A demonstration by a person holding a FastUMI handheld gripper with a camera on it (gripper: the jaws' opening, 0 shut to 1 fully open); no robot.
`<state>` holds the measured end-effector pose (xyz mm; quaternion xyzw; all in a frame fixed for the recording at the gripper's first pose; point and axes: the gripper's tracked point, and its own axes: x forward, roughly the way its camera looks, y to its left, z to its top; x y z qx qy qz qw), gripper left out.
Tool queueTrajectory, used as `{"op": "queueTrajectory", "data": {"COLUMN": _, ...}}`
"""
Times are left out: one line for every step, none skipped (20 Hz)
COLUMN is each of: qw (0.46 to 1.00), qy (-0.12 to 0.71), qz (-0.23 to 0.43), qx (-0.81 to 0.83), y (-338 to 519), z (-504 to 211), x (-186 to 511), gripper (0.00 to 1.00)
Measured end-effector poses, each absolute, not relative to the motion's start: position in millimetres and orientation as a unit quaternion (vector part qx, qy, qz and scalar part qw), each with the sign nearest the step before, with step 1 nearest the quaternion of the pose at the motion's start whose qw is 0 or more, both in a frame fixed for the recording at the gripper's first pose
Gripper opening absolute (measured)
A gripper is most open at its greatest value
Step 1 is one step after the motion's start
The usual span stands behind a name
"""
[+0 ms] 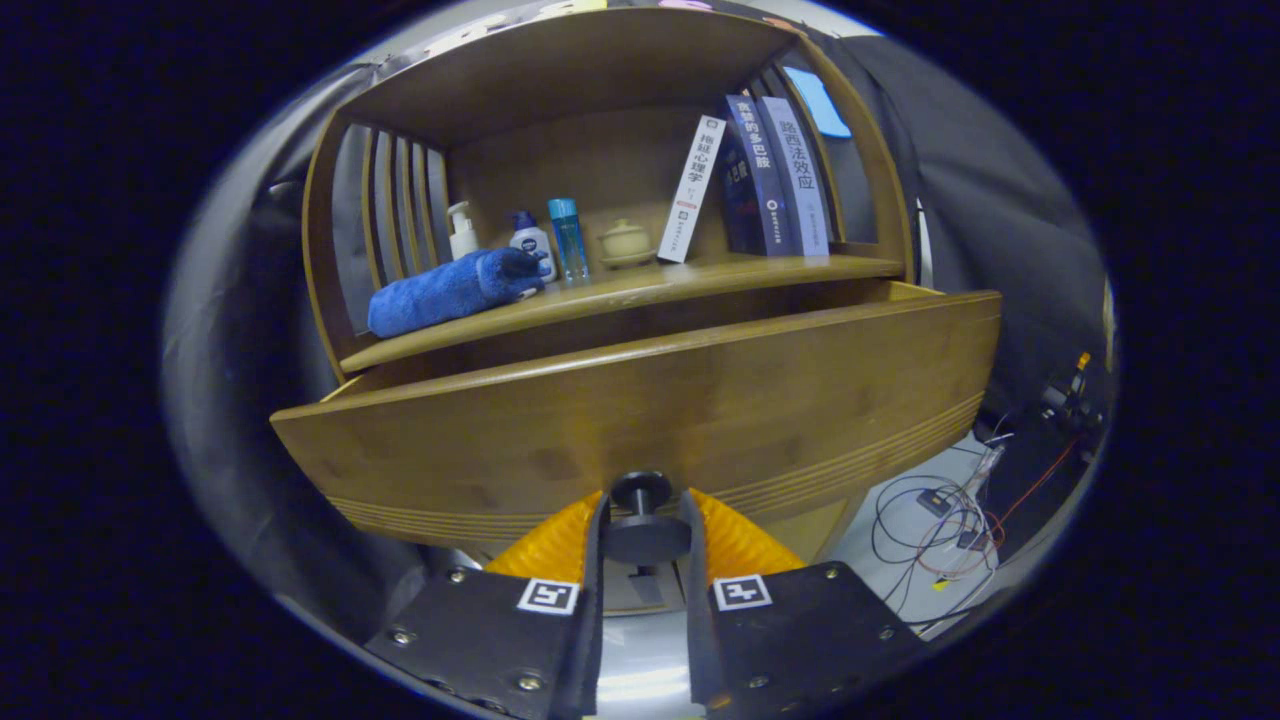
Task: Pull open the drawer, take out the items inside it, and place them on the countertop above the cabinet.
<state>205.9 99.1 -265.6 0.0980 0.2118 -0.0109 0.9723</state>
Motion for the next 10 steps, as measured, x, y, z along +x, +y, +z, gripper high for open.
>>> {"op": "queueTrajectory", "data": {"qw": 0.972, "qy": 0.211, "qz": -0.012, "qx": 0.100, "y": 99, "z": -265, "x": 203, "gripper": 0.35}}
{"op": "queueTrajectory", "data": {"qw": 0.972, "qy": 0.210, "qz": -0.013, "qx": 0.102, "y": 99, "z": -264, "x": 200, "gripper": 0.35}}
{"op": "queueTrajectory", "data": {"qw": 0.972, "qy": 0.209, "qz": -0.014, "qx": 0.103, "y": 99, "z": -264, "x": 197, "gripper": 0.35}}
{"op": "queueTrajectory", "data": {"qw": 0.973, "qy": 0.208, "qz": -0.015, "qx": 0.103, "y": 99, "z": -263, "x": 194, "gripper": 0.35}}
{"op": "queueTrajectory", "data": {"qw": 0.973, "qy": 0.209, "qz": -0.015, "qx": 0.100, "y": 99, "z": -263, "x": 191, "gripper": 0.35}}
{"op": "queueTrajectory", "data": {"qw": 0.973, "qy": 0.210, "qz": -0.016, "qx": 0.096, "y": 98, "z": -262, "x": 188, "gripper": 0.35}}
{"op": "queueTrajectory", "data": {"qw": 0.973, "qy": 0.212, "qz": -0.018, "qx": 0.091, "y": 98, "z": -262, "x": 184, "gripper": 0.35}}
{"op": "queueTrajectory", "data": {"qw": 0.973, "qy": 0.213, "qz": -0.019, "qx": 0.088, "y": 98, "z": -262, "x": 180, "gripper": 0.35}}
{"op": "queueTrajectory", "data": {"qw": 0.973, "qy": 0.212, "qz": -0.020, "qx": 0.089, "y": 97, "z": -262, "x": 174, "gripper": 0.35}}
{"op": "queueTrajectory", "data": {"qw": 0.973, "qy": 0.211, "qz": -0.021, "qx": 0.091, "y": 96, "z": -263, "x": 168, "gripper": 0.35}}
